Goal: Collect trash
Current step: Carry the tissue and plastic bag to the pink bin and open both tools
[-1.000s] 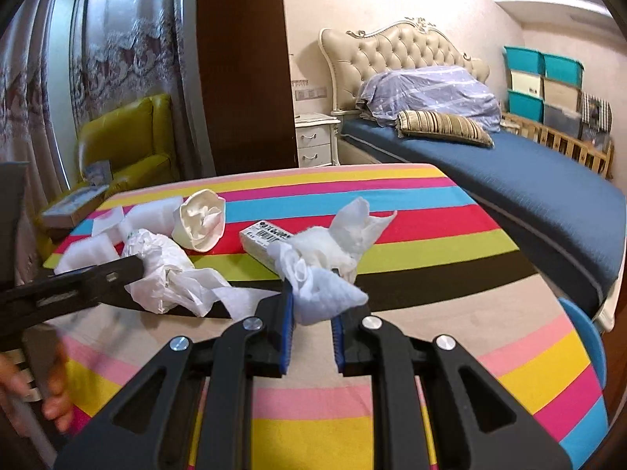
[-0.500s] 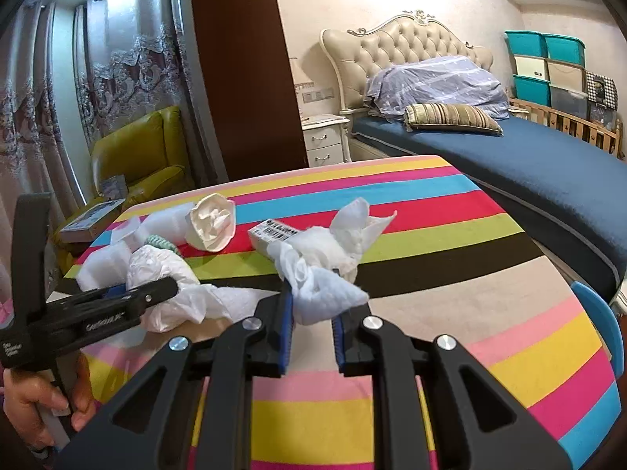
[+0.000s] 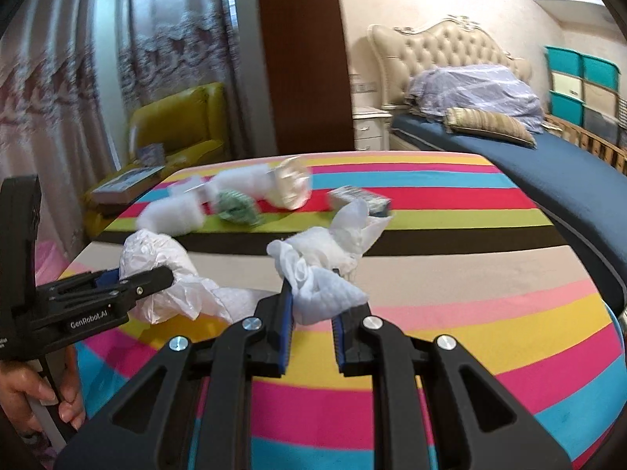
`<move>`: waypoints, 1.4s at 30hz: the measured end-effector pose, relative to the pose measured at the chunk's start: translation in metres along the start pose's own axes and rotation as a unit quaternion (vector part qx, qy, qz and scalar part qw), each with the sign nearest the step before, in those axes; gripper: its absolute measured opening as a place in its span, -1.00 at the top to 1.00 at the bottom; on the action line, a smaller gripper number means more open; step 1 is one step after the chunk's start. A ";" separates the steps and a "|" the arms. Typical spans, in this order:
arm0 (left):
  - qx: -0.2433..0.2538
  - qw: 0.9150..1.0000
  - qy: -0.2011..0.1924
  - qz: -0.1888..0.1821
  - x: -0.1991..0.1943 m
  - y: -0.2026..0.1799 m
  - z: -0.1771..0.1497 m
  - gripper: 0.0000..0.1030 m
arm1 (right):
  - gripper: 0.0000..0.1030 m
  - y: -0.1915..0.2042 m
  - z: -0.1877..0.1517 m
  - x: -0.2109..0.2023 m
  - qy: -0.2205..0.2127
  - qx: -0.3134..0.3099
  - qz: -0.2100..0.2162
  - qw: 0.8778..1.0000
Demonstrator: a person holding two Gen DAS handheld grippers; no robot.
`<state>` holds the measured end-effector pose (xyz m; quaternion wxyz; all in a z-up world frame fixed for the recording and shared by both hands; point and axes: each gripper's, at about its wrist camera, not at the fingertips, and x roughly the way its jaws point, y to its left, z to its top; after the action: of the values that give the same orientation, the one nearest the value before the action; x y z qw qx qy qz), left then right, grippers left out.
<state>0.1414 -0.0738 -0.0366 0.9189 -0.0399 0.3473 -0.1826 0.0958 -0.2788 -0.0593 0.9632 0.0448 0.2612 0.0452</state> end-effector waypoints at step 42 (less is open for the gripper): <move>-0.100 0.958 -0.122 0.239 -0.237 0.214 -0.066 0.12 | 0.67 0.278 0.009 0.027 0.055 -0.199 0.291 0.934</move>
<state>0.0003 0.2150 0.0182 0.9623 -0.0692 0.2489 0.0847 0.1053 -0.0011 -0.0347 0.8815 -0.0762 0.2746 0.3765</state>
